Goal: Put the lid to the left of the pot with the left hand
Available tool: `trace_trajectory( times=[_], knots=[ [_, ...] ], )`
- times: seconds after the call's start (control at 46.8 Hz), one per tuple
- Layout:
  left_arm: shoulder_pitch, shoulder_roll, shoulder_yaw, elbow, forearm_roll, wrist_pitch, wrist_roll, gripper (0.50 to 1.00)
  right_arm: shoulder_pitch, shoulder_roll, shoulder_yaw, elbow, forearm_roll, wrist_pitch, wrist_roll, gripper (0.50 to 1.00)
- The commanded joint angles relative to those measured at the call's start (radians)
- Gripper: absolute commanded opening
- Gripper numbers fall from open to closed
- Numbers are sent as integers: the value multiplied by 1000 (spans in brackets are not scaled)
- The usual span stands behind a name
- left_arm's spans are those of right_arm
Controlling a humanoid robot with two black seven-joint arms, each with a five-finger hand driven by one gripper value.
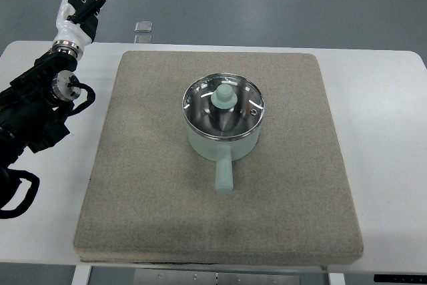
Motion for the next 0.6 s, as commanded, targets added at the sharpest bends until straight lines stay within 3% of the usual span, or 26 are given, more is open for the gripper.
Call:
trace_trajectory(
  times=[0.0, 0.577],
  knots=[
    [0, -1, 0, 0, 0, 0, 0, 994, 0, 0, 1, 0, 0, 0, 0, 921],
    [9, -1, 0, 0, 0, 0, 0, 994, 0, 0, -1, 0, 0, 0, -1, 921]
  ],
)
